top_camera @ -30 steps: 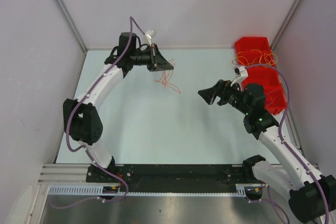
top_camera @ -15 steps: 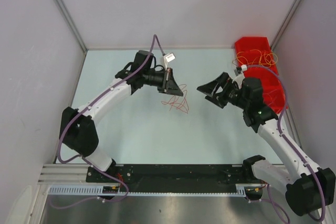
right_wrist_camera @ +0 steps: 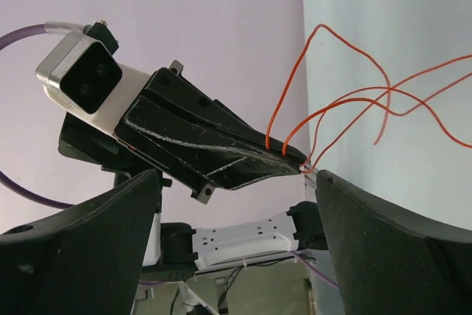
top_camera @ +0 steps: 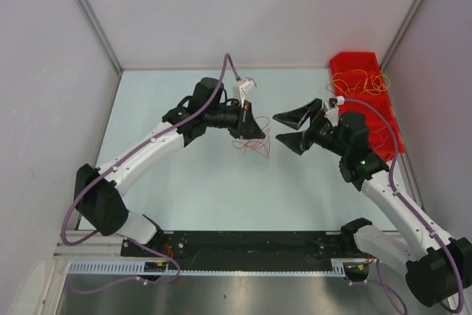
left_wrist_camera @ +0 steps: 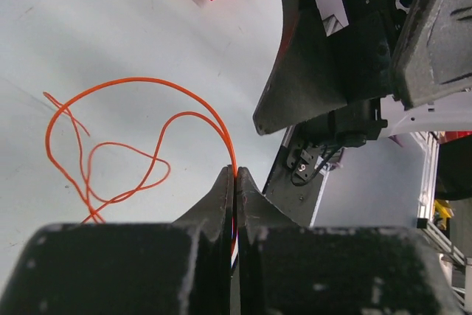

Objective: Untangle the cables

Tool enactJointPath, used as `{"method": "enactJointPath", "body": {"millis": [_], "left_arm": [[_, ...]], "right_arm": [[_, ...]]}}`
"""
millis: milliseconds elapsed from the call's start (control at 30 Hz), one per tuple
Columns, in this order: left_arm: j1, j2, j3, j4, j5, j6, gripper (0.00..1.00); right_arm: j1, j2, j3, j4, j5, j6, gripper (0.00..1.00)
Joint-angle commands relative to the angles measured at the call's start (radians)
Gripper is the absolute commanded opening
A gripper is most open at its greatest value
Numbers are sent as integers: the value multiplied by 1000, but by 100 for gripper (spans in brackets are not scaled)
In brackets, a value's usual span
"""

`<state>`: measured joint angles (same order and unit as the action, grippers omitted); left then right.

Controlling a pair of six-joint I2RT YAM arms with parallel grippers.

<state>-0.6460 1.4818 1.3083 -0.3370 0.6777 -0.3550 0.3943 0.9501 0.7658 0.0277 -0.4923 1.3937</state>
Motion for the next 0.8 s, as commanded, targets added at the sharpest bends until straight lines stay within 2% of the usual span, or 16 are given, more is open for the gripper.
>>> {"method": "enactJointPath", "body": {"millis": [0,500,767], "left_arm": [[-20,-61,-21,70,-56,39,0],[-112,-95,-56,107,-132,67,0],[-133,-107,-63,115,-161,76,0]], "right_arm": [[34,-5,-2,52,11,53,91],[64,50,-2,29,67,24,74],[67,45,-2,11,75,5,54]]}}
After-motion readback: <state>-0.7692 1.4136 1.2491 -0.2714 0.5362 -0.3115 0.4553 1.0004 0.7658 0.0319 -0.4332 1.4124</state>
